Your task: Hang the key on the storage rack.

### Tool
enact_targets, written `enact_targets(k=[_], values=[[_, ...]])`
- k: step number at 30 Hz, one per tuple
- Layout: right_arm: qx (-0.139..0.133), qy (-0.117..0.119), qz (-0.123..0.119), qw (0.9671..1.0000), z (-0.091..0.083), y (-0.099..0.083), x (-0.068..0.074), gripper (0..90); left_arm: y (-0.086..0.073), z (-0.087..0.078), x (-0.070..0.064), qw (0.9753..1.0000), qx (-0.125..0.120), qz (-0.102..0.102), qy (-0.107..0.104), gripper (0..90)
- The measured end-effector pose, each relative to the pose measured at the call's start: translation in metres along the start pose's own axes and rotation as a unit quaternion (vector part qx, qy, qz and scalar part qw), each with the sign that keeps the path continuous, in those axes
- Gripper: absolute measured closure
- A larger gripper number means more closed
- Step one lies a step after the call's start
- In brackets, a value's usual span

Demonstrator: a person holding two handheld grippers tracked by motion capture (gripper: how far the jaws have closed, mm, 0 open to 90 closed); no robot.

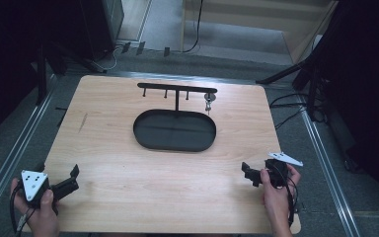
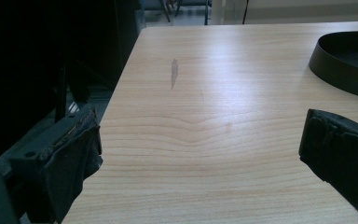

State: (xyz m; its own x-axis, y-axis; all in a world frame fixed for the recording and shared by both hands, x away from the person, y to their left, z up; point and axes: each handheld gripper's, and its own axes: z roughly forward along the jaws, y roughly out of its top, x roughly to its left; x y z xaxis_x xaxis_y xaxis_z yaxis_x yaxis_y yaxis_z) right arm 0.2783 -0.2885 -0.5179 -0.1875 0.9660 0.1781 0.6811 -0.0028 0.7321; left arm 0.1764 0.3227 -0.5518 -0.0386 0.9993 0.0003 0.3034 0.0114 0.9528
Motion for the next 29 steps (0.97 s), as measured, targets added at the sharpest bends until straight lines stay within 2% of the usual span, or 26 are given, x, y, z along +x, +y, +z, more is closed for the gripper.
enact_targets(k=[5,9,13,17,20,21,23,26,29], values=[[-0.059,-0.009,0.012,0.9982,-0.012,-0.025,-0.015,0.0,0.0,0.0,0.0,1.0,0.0,0.0,0.0,0.0],[-0.069,-0.014,0.011,0.9975,-0.018,-0.034,-0.021,0.0,0.0,0.0,0.0,1.0,0.0,0.004,0.001,0.0],[-0.084,-0.014,-0.003,0.9964,-0.026,-0.045,-0.024,0.0,0.0,0.0,-0.001,1.0,-0.001,0.006,0.001,0.0],[-0.095,-0.013,-0.003,0.9954,-0.031,-0.052,-0.029,0.0,0.0,0.0,-0.002,1.0,-0.002,0.009,0.002,0.0],[-0.113,-0.018,0.014,0.9933,-0.032,-0.056,-0.033,0.0,0.0,-0.001,-0.002,0.9999,-0.004,0.012,0.001,0.0],[-0.131,-0.007,0.029,0.991,-0.036,-0.055,-0.035,0.0,-0.001,-0.001,-0.002,0.9999,-0.004,0.013,0.001,0.0],[-0.139,-0.005,0.035,0.9897,-0.036,-0.057,-0.036,0.0,-0.001,-0.001,-0.003,0.9999,-0.005,0.015,-0.001,0.0],[-0.138,-0.001,0.036,0.9898,-0.034,-0.057,-0.036,0.0,0.0,0.0,-0.003,0.9998,0.001,0.017,0.0,0.0],[-0.131,-0.006,0.026,0.991,-0.03,-0.056,-0.034,0.0,0.001,0.002,-0.004,0.9999,0.003,0.016,-0.003,0.0]])
